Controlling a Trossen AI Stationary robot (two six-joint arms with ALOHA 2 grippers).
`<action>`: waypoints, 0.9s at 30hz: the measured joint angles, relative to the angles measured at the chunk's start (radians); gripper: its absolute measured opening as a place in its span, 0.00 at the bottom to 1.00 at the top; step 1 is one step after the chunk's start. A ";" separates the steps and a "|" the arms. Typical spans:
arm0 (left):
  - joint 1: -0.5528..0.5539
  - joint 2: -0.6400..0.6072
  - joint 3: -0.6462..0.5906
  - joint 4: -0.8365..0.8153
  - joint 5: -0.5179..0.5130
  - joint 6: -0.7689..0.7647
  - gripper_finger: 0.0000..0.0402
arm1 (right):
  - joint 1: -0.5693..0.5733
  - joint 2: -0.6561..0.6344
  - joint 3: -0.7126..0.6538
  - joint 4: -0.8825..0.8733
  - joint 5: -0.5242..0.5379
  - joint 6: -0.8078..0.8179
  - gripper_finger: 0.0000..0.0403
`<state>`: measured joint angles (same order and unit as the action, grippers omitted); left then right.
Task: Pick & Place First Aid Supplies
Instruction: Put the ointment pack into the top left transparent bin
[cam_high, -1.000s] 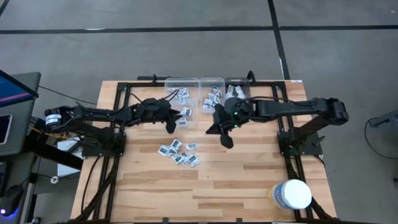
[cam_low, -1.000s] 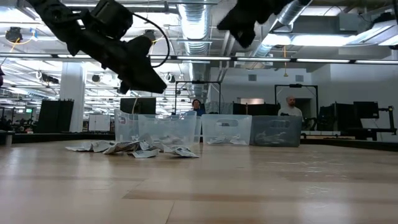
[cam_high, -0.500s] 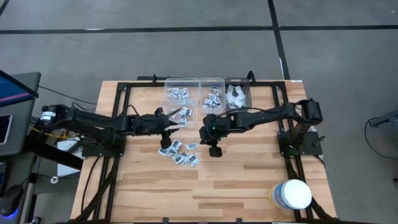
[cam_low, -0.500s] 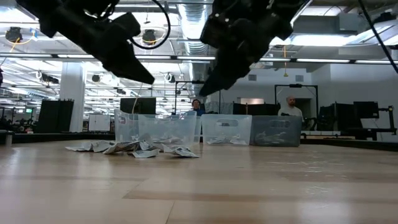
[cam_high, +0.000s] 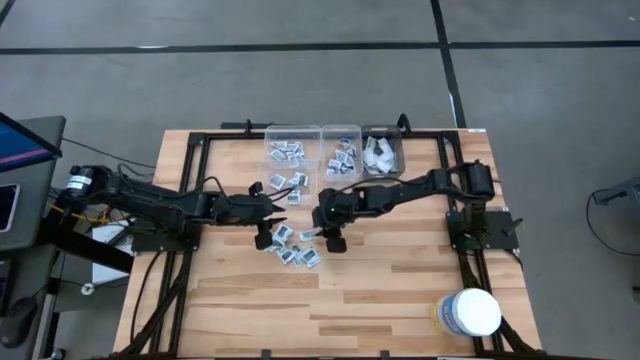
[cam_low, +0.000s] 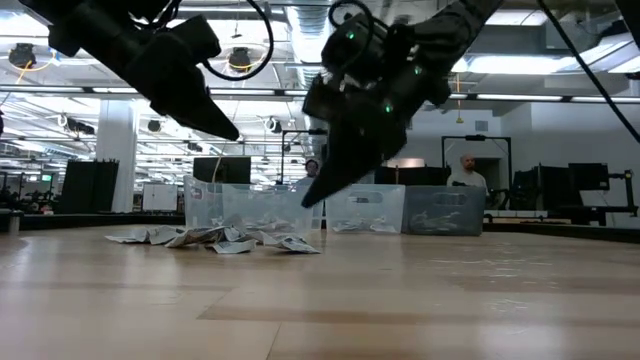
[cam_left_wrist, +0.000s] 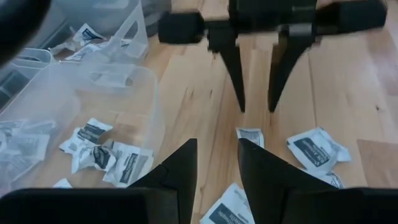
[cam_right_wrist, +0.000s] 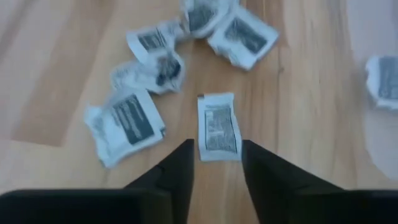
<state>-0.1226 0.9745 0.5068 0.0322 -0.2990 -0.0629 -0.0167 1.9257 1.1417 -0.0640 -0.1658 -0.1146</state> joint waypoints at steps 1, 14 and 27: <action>0.000 0.000 0.000 0.001 0.000 -0.002 0.29 | 0.005 0.012 0.000 0.004 0.017 -0.001 0.34; 0.000 0.000 0.000 0.002 0.000 -0.005 0.29 | 0.049 0.109 0.000 0.088 0.063 -0.037 0.42; 0.000 0.001 0.000 0.002 0.000 -0.005 0.29 | 0.049 0.094 0.003 0.010 0.089 0.009 0.02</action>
<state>-0.1226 0.9752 0.5068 0.0338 -0.2993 -0.0677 0.0326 2.0200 1.1443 -0.0542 -0.0765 -0.1059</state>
